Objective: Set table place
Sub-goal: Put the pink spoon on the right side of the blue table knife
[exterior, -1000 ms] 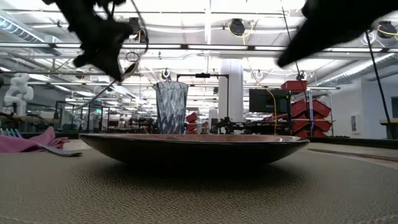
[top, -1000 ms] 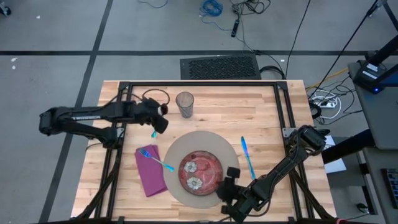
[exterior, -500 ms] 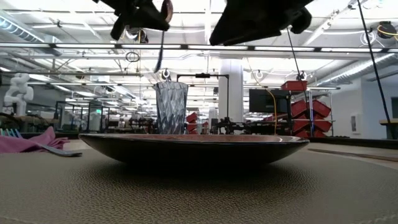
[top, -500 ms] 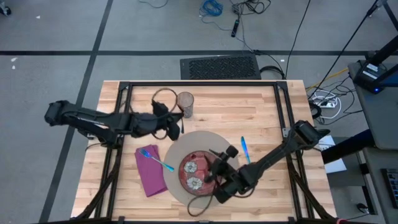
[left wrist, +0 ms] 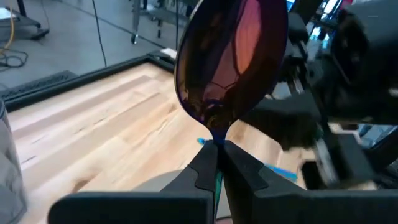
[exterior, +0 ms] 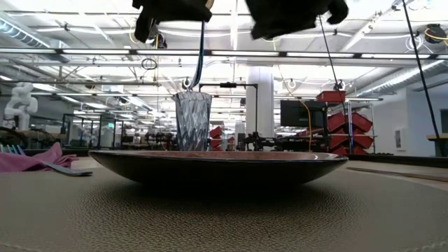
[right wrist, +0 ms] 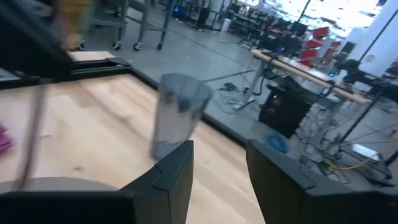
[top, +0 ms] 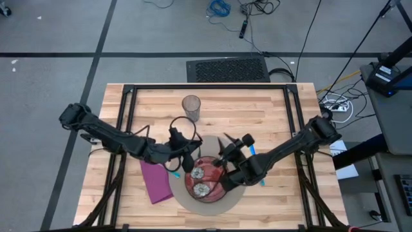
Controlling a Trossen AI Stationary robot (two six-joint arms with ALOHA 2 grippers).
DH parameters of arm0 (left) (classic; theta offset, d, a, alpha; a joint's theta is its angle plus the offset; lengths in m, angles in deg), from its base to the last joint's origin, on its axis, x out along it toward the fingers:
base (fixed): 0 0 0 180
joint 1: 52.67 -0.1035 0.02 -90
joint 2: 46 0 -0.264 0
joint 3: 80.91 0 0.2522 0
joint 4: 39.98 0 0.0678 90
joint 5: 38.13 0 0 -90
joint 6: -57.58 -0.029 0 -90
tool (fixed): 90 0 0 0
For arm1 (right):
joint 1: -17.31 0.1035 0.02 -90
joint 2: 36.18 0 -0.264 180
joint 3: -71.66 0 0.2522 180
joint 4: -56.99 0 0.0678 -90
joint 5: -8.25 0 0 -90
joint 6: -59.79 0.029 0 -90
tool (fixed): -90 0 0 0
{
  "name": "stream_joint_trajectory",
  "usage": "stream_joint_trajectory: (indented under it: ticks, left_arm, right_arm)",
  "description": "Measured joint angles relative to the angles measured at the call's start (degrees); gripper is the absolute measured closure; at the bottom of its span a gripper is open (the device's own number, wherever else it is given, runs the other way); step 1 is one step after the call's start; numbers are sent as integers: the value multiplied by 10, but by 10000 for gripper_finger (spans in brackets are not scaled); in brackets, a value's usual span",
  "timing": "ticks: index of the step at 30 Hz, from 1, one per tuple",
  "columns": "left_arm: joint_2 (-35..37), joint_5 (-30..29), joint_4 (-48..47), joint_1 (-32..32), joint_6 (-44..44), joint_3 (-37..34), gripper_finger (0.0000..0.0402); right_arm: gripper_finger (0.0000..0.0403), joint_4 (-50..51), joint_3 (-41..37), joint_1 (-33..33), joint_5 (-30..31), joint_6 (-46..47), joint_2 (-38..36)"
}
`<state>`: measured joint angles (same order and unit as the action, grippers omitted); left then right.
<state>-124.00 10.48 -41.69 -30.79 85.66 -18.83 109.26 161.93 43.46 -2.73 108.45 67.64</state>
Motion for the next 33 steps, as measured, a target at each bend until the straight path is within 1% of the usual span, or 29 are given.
stream_joint_trajectory:
  ticks: [3, 8, 10, 13, 16, 18, 20, 21, 23, 24, 25, 27, 29, 33]
  left_arm:
    - [0, -12, 8, 11, -12, 0, 401]
    - [2, -14, 45, 28, -36, 0, 401]
    - [2, -13, 56, 34, -46, 0, 401]
    - [2, -14, 69, 39, -51, 0, 401]
    - [2, -14, 76, 42, -63, 0, 401]
    - [2, -15, 78, 41, -64, 0, 401]
    - [2, -15, 77, 41, -65, 0, 401]
    - [2, -15, 77, 41, -65, 0, 401]
    - [2, -15, 77, 41, -65, 0, 401]
    - [2, -15, 77, 41, -65, 0, 401]
    - [2, -15, 77, 41, -65, 0, 401]
    - [2, -15, 77, 41, -65, 0, 401]
    - [2, -15, 76, 41, -65, 0, 401]
    - [2, -16, 76, 41, -65, 0, 401]
  right_arm:
    - [266, 88, 0, 1, 5, 58, -24]
    - [266, 239, -6, 5, 6, 207, -57]
    - [266, 264, -21, 5, 6, 240, -71]
    - [266, 242, -64, 6, 2, 258, -100]
    - [266, 145, -132, 5, -28, 235, -129]
    - [268, 25, -190, 5, -56, 170, -150]
    - [273, -158, -255, 4, -100, 56, -169]
    - [276, -270, -286, 1, -134, -24, -176]
    - [280, -519, -348, -4, -230, -184, -181]
    - [281, -613, -370, -7, -269, -241, -181]
    - [281, -681, -387, -7, -283, -273, -181]
    - [278, -748, -401, -8, -282, -303, -181]
    - [269, -758, -400, -11, -289, -318, -182]
    - [239, -761, -376, -28, -351, -315, -181]
